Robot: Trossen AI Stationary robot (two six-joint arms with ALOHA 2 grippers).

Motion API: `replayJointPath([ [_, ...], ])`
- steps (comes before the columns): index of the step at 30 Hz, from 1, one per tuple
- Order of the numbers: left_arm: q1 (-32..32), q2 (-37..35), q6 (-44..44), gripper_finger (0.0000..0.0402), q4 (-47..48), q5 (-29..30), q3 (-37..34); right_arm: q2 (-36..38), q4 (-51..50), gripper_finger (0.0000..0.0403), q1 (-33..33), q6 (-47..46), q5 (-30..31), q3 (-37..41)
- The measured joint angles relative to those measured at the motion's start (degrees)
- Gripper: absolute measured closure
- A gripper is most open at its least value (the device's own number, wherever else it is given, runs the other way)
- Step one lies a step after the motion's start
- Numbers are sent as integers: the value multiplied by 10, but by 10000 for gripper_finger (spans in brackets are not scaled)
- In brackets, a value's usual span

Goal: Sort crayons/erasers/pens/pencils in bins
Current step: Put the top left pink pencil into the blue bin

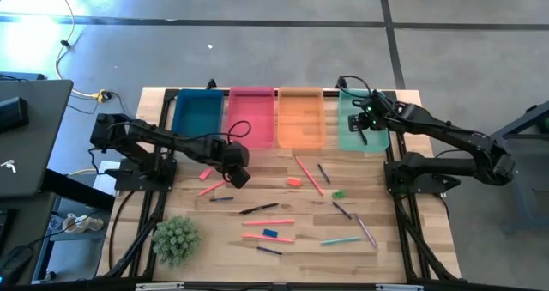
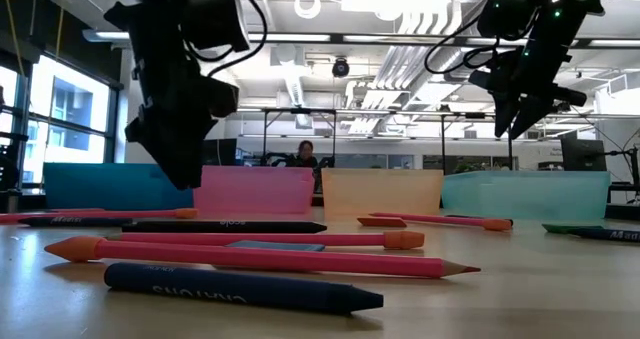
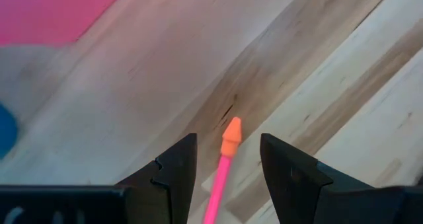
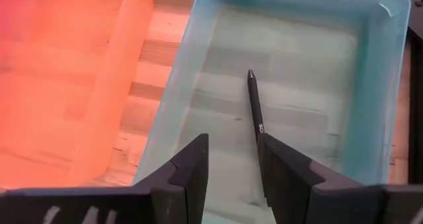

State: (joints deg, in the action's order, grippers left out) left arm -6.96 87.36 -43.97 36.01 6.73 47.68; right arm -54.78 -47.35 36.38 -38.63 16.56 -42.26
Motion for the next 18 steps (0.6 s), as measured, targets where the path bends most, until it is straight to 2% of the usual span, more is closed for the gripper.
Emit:
replayJointPath([
  [18,24,57,7,248,-24,13,0,0,0,279,0,1,0,0],
])
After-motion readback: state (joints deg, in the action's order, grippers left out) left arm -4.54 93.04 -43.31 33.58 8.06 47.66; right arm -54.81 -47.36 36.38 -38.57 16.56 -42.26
